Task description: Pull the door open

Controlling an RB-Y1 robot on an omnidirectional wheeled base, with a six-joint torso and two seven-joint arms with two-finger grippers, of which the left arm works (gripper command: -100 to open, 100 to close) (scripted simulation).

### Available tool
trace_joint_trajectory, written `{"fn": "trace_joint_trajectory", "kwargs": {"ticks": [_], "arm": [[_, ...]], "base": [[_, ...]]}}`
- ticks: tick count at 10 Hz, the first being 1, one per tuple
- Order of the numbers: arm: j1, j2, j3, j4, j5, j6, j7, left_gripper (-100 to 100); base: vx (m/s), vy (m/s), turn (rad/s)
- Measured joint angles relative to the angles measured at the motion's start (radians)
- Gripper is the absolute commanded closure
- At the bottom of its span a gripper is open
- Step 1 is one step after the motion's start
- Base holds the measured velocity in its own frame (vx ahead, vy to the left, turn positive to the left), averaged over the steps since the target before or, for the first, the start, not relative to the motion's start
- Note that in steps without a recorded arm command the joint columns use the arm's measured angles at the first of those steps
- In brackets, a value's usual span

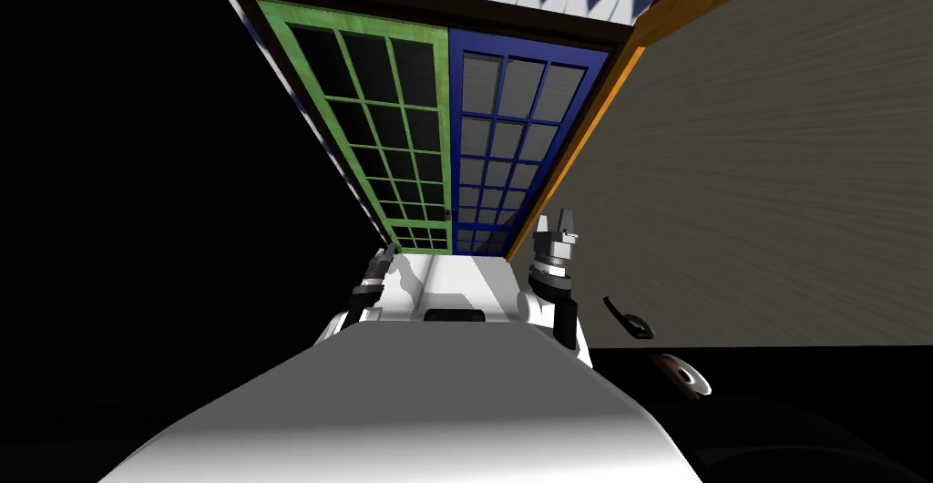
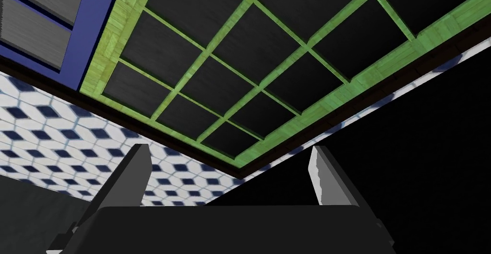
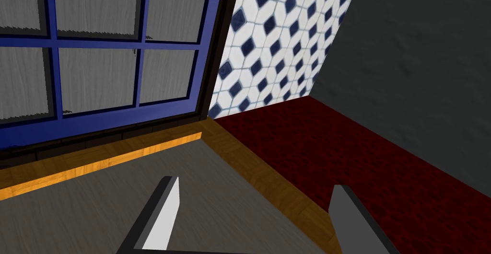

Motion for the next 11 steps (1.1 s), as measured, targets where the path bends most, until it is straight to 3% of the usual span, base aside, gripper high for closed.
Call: {"fn": "trace_joint_trajectory", "kwargs": {"ticks": [11], "arm": [[-0.053, -0.004, 0.063, 0.21, -0.043, -0.071, -0.228, -100]], "base": [[0.108, -0.031, -0.058]]}}
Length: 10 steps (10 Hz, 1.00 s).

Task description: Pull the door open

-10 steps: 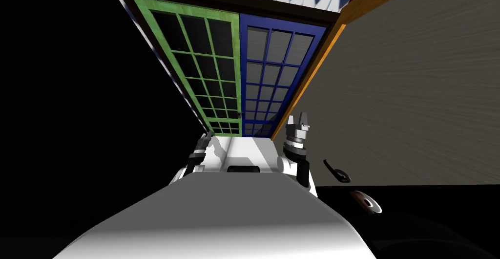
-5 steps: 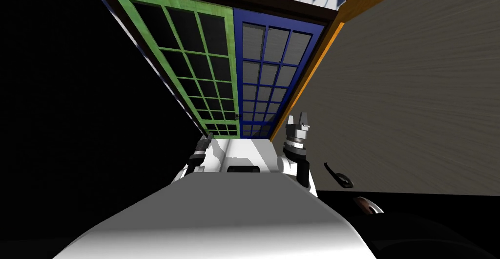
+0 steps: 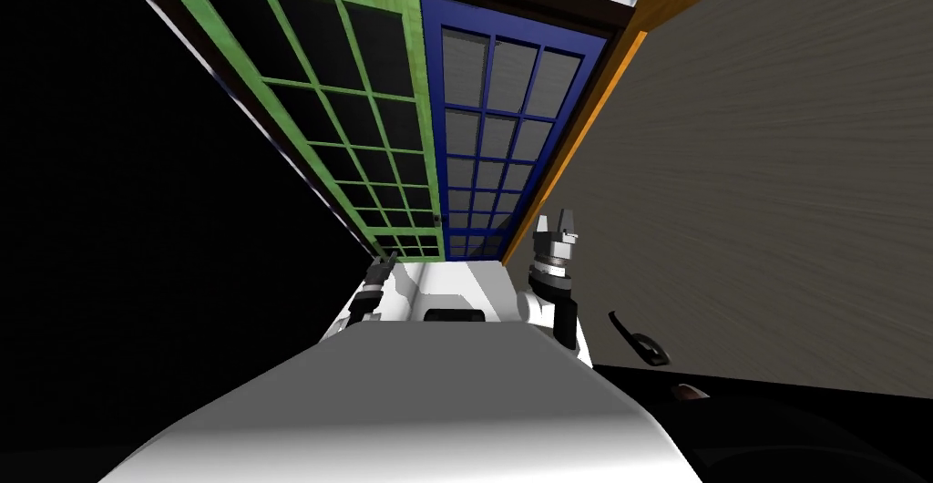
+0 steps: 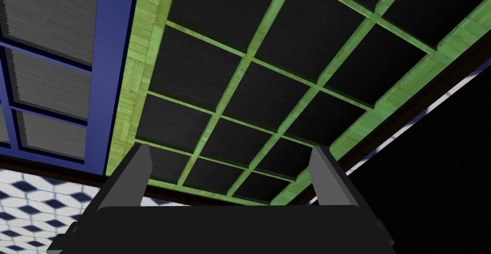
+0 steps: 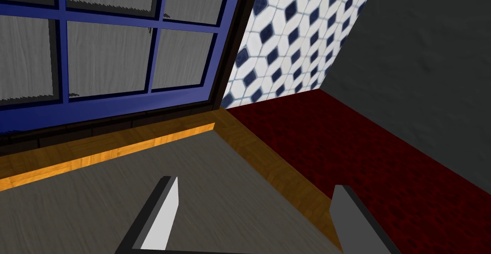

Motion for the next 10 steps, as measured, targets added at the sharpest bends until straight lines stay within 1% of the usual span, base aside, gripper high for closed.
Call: {"fn": "trace_joint_trajectory", "kwargs": {"ticks": [2, 5, 7, 8, 10], "arm": [[-0.012, 0.0, 0.013, 0.046, -0.006, -0.018, -0.04, -100], [-0.027, -0.007, 0.029, 0.1, -0.018, -0.034, -0.1, -100], [-0.039, -0.008, 0.041, 0.14, -0.024, -0.048, -0.137, -100], [-0.04, -0.013, 0.045, 0.151, -0.029, -0.051, -0.157, -100], [-0.052, -0.017, 0.056, 0.191, -0.035, -0.066, -0.194, -100]], "base": [[0.103, -0.023, -0.053], [0.112, -0.027, -0.053], [0.108, -0.017, -0.057], [0.11, -0.02, -0.051], [0.105, -0.01, -0.051]]}}
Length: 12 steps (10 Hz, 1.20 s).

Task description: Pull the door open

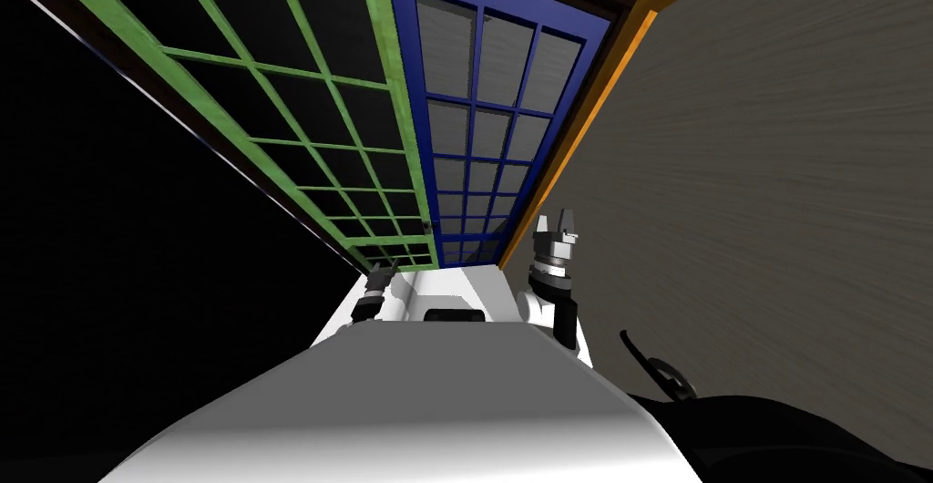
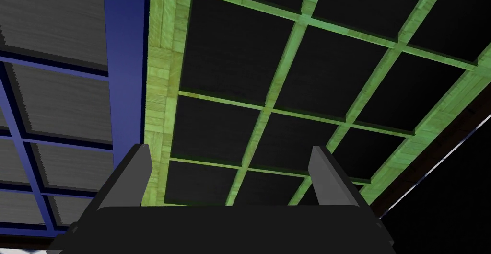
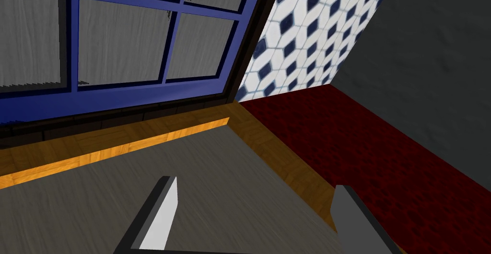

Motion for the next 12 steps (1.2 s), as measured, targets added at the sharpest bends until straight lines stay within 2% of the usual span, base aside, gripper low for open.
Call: {"fn": "trace_joint_trajectory", "kwargs": {"ticks": [6, 12], "arm": [[-0.033, -0.015, 0.031, 0.105, -0.02, -0.034, -0.107, -100], [-0.071, -0.047, 0.065, 0.226, -0.041, -0.077, -0.229, -100]], "base": [[0.12, -0.013, -0.055], [0.153, -0.012, -0.061]]}}
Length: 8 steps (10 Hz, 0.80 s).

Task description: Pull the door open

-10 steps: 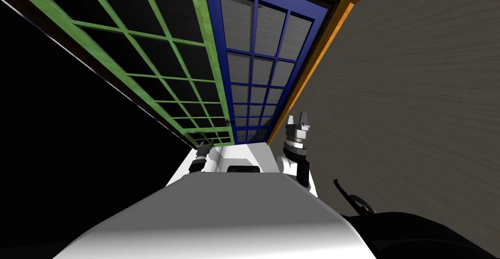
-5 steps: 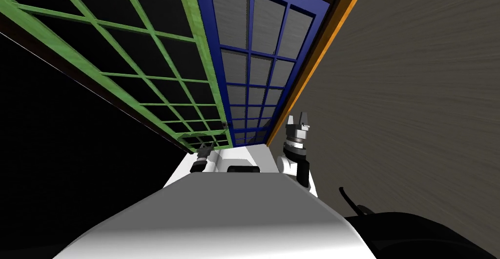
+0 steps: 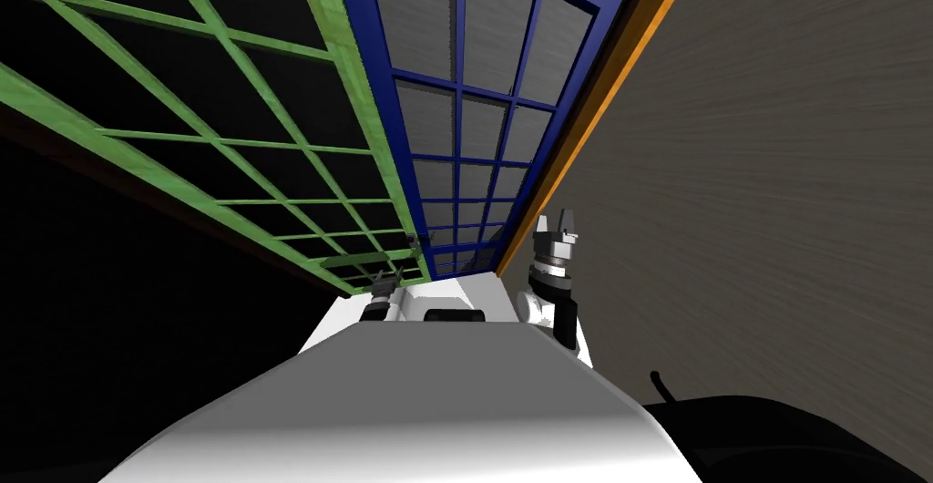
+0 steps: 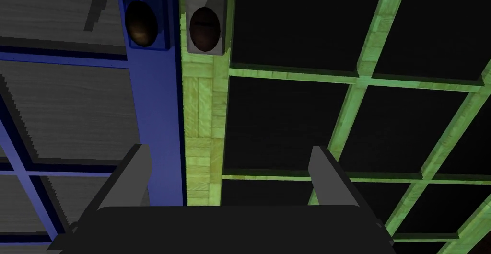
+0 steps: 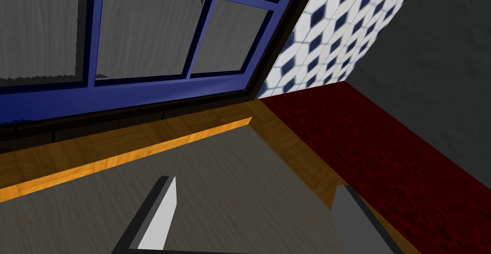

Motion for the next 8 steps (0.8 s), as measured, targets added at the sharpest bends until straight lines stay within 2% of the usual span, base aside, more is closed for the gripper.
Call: {"fn": "trace_joint_trajectory", "kwargs": {"ticks": [3, 4, 6, 8], "arm": [[-0.017, -0.016, 0.014, 0.05, -0.009, -0.019, -0.053, -100], [-0.024, -0.022, 0.019, 0.066, -0.012, -0.025, -0.069, -100], [-0.024, -0.017, 0.027, 0.085, -0.009, -0.033, -0.079, -100], [-0.006, -0.004, 0.037, 0.078, -0.006, -0.021, -0.08, -100]], "base": [[0.199, 0.016, -0.063], [0.086, 0.013, -0.015], [-0.1, 0.019, 0.046], [-0.173, 0.013, 0.027]]}}
